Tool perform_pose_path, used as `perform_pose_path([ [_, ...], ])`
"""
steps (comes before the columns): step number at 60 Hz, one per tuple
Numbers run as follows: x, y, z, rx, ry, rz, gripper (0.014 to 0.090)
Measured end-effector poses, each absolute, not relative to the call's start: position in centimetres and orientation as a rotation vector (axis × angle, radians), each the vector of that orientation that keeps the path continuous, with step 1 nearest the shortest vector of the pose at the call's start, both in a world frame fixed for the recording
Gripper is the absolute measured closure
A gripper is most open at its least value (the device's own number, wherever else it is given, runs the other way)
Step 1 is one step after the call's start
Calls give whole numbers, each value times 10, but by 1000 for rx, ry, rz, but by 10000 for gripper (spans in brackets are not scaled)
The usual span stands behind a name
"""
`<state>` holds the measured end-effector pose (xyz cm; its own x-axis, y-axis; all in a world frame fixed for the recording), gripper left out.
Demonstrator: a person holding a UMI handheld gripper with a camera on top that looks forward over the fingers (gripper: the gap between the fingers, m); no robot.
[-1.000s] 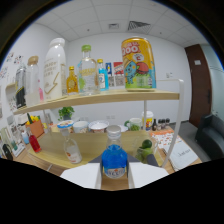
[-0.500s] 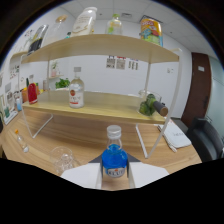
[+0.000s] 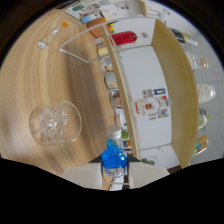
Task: Make me a cup of Mount Fuji.
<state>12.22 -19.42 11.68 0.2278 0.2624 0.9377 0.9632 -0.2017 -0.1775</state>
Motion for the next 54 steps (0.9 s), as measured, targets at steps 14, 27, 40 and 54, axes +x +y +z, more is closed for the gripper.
perform_pose_path([
  [14,121,-183,120,-1309,-1634,-1405,691],
  [27,114,-180,127,-1198,-1737,-1481,688],
  [40,106,-185,124,-1226,-1699,-1407,689],
  [54,89,-204,189,-1555,-1079,-754,689],
])
